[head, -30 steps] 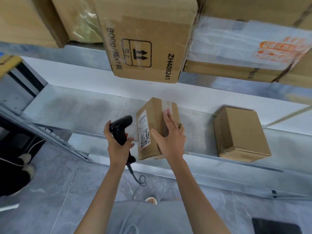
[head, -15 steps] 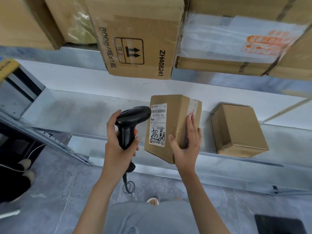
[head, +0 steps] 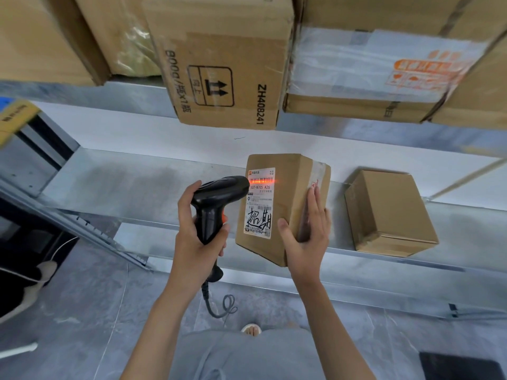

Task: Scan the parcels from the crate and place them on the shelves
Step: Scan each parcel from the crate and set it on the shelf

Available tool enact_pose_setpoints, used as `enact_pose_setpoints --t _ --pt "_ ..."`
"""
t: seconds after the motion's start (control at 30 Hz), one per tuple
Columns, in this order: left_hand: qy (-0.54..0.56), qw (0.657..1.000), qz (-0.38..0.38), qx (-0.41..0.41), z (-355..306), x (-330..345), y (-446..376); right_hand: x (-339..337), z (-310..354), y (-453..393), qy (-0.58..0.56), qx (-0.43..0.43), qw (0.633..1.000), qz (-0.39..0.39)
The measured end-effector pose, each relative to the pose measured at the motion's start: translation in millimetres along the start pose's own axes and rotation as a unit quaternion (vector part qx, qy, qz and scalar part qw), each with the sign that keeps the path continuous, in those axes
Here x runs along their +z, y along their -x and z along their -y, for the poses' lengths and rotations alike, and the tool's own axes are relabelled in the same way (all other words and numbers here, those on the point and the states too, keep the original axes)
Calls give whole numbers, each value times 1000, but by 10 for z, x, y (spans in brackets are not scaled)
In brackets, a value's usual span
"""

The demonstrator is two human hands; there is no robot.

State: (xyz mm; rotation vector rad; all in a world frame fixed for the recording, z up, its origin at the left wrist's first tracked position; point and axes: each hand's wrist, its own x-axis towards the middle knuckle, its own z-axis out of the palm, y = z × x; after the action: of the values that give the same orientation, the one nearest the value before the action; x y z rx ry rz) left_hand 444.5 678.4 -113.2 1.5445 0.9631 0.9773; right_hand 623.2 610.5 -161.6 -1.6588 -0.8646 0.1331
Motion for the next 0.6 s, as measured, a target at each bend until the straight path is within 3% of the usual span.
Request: enact_pose_setpoints --t 0.6 --pt "10 1000 6 2 -24 -39 -3 -47 11 0 -19 -1 1000 -6"
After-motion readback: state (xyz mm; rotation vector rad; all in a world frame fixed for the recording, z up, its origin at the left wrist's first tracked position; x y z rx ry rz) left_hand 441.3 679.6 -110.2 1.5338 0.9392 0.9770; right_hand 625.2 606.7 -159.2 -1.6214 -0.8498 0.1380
